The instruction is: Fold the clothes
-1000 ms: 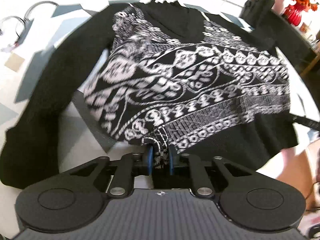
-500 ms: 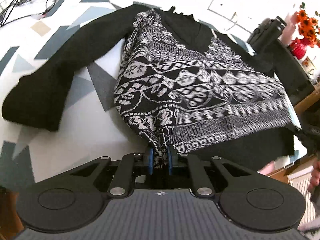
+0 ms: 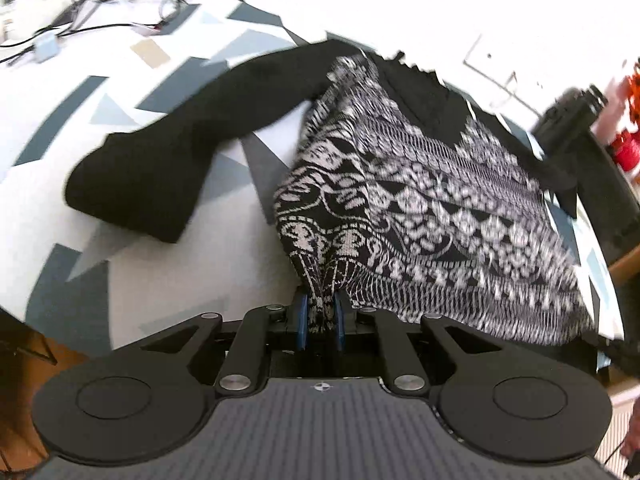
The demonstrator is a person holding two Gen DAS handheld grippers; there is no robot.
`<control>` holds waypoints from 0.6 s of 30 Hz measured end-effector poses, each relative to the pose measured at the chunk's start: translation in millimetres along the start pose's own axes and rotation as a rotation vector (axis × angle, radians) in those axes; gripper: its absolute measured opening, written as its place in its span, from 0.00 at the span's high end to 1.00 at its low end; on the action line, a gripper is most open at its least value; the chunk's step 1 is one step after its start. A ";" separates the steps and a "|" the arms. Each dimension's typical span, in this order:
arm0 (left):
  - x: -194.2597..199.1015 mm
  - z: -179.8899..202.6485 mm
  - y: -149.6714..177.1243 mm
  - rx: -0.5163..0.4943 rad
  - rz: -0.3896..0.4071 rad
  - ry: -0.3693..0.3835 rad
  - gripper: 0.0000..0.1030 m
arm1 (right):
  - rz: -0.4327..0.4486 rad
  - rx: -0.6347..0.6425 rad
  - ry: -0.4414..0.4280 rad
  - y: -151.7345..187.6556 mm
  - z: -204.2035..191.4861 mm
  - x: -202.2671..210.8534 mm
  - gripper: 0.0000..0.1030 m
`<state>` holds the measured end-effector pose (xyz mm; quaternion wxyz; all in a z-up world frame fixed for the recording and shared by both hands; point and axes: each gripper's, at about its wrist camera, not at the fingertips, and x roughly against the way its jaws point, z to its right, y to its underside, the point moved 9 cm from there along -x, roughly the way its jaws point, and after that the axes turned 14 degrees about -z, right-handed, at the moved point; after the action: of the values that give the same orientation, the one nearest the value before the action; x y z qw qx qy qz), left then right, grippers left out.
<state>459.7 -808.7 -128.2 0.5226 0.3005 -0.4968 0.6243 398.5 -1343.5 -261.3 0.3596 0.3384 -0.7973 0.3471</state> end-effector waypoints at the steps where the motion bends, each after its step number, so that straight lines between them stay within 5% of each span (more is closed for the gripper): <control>1: 1.6 -1.7 1.3 0.007 0.001 -0.003 0.87 | -0.008 0.004 0.006 3.1 -1.1 0.4 0.93; 7: -13.5 -5.3 18.9 0.040 -0.095 0.004 0.83 | -0.010 -0.052 0.077 11.3 19.5 2.6 0.93; 9: -16.1 -6.5 20.7 0.051 -0.111 -0.009 0.75 | -0.005 -0.046 0.098 11.8 23.4 3.6 0.93; 11: -12.6 -5.6 18.7 0.051 -0.100 -0.046 0.53 | -0.009 -0.054 0.120 13.6 25.3 3.4 0.91; 13: -5.7 -0.7 14.7 0.029 -0.077 -0.092 0.42 | -0.028 -0.085 0.153 16.1 28.8 1.8 0.67; 18: 21.9 34.5 -3.1 -0.104 0.029 -0.168 0.22 | 0.028 -0.169 0.170 9.8 25.7 24.2 0.34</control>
<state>451.7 -833.4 -96.4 0.4849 0.3173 -0.5747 0.5778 369.7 -1365.8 -257.6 0.4484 0.2648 -0.7950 0.3110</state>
